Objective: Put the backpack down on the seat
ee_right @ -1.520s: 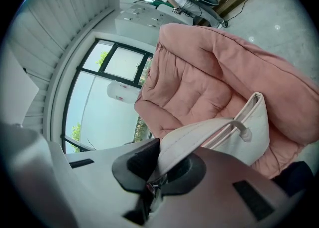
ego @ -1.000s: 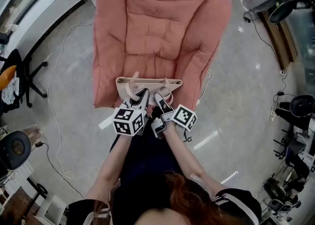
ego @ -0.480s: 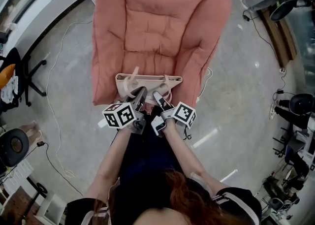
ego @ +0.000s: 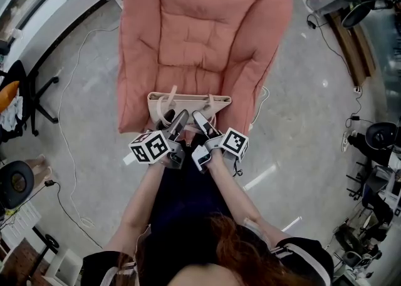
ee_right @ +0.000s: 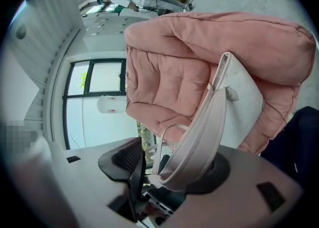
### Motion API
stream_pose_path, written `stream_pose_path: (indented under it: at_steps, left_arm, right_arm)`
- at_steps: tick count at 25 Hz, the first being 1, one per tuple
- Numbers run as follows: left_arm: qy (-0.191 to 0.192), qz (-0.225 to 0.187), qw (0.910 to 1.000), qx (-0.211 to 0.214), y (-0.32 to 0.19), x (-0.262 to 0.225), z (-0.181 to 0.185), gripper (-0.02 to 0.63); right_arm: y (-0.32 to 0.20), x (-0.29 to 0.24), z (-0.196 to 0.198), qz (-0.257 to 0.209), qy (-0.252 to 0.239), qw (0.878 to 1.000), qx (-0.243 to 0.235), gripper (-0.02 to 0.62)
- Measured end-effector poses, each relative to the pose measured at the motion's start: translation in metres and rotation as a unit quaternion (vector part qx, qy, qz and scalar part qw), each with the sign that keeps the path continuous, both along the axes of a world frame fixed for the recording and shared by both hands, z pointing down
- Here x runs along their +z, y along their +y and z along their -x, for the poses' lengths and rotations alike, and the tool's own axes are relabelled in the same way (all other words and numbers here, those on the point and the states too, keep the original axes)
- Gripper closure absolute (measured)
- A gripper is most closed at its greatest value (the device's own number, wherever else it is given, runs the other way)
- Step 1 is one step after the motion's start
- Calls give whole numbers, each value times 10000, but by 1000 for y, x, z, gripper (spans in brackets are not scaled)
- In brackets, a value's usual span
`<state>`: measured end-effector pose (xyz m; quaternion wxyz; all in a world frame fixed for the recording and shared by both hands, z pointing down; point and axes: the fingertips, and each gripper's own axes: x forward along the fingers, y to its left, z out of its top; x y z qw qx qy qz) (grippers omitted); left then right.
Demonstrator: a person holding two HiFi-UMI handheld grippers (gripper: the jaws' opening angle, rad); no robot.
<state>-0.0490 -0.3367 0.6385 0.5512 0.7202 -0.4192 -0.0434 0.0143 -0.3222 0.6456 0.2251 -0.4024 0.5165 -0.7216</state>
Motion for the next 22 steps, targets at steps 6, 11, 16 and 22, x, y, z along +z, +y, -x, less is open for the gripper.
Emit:
stream_pose_path:
  at_steps: [6, 11, 16, 22]
  left_arm:
    - [-172, 196, 9996, 98, 12, 8, 4, 314]
    - [-247, 369, 9989, 180, 25, 14, 5, 311]
    - [-300, 467, 9980, 302, 48, 16, 5, 311]
    - [-437, 593, 9965, 383, 73, 19, 3, 311]
  right_arm:
    - [9, -1, 1, 23, -14, 10000, -27, 333]
    - [20, 2, -1, 90, 24, 9999, -65, 334]
    - [38, 2, -2, 160, 30, 9998, -64, 333]
    - [56, 0, -13, 151, 116, 9998, -60, 333]
